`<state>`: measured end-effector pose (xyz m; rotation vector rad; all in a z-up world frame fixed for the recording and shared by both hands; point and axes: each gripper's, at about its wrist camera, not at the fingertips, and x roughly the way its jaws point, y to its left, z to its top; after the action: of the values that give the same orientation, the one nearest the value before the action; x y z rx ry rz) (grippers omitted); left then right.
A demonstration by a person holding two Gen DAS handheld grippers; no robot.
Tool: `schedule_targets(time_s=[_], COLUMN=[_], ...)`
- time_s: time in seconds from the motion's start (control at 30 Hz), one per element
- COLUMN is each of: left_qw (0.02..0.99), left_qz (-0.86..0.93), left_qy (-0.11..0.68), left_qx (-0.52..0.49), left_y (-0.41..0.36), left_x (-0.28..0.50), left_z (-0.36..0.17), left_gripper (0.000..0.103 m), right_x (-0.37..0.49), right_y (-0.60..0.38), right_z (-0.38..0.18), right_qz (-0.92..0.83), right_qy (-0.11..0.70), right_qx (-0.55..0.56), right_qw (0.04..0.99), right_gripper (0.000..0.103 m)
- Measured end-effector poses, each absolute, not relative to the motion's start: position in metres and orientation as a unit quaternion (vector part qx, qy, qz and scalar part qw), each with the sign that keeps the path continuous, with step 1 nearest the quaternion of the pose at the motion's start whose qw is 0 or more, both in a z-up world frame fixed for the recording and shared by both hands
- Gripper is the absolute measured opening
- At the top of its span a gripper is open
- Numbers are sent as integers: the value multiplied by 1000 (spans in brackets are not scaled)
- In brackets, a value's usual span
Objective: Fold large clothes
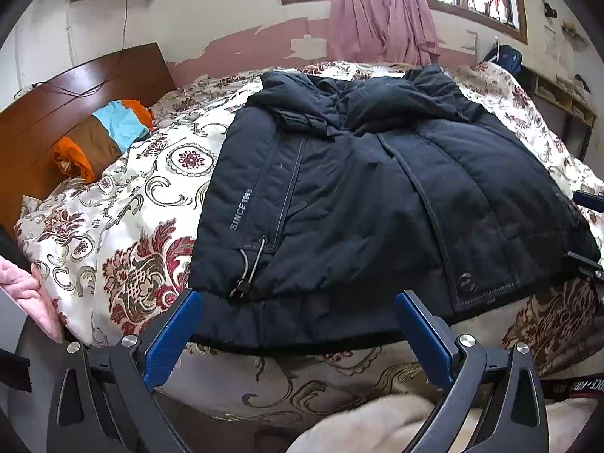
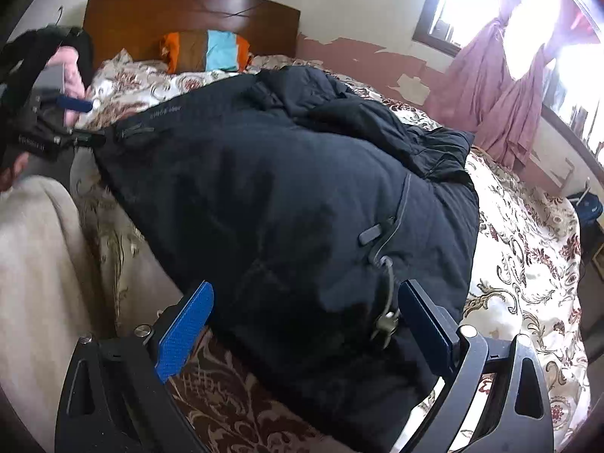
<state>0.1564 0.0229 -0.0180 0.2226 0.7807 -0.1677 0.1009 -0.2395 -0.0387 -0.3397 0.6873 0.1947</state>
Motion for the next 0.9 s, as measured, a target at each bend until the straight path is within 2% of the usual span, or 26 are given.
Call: schedule_targets(time_s=[0.23, 0.7, 0.9], left_qw=[904, 853, 834], left_qz=[-93, -126, -124], left_qy=[385, 358, 354], left_qx=[161, 360, 405], left_y=[21, -15, -19], left_x=[151, 127, 134], left_z=[-30, -68, -81], left_gripper=[103, 103, 103], right_x=[85, 76, 72], right_y=[-221, -197, -193], right_z=[-53, -81, -83], right_qz=[93, 27, -3], right_qy=[322, 289, 255], right_qx=[-231, -323, -340], right_qw=[913, 901, 905], right_gripper=[96, 96, 96])
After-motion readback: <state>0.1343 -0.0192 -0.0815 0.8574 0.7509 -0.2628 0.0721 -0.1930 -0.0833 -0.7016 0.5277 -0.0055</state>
